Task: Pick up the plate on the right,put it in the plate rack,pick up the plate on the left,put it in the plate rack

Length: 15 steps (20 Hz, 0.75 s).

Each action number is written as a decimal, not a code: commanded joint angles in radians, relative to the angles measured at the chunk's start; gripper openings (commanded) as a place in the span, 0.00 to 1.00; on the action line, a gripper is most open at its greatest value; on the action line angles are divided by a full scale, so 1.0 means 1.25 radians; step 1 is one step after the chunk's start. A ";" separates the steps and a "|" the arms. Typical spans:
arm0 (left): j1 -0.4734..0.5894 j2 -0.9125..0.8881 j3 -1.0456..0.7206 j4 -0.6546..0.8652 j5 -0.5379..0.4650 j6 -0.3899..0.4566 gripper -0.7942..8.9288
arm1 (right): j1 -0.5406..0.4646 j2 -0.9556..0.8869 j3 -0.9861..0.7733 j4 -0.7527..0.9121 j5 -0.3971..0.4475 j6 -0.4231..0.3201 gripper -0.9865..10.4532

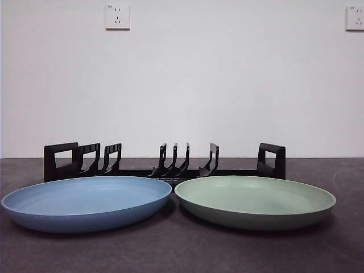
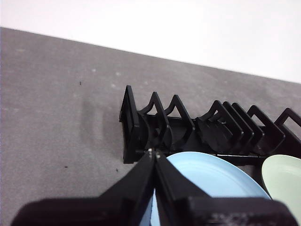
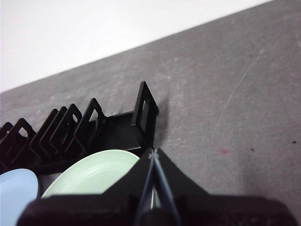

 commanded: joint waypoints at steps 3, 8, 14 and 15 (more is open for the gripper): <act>0.002 0.168 0.111 -0.011 0.020 0.014 0.08 | 0.001 0.171 0.107 -0.029 -0.022 0.002 0.08; 0.002 0.339 0.230 -0.040 0.103 0.041 0.08 | 0.001 0.338 0.212 -0.089 -0.110 -0.036 0.08; -0.001 0.521 0.330 -0.047 0.236 0.041 0.08 | 0.001 0.524 0.314 -0.172 -0.233 -0.106 0.09; -0.002 0.544 0.335 -0.048 0.256 0.041 0.08 | 0.001 0.547 0.322 -0.175 -0.251 -0.120 0.09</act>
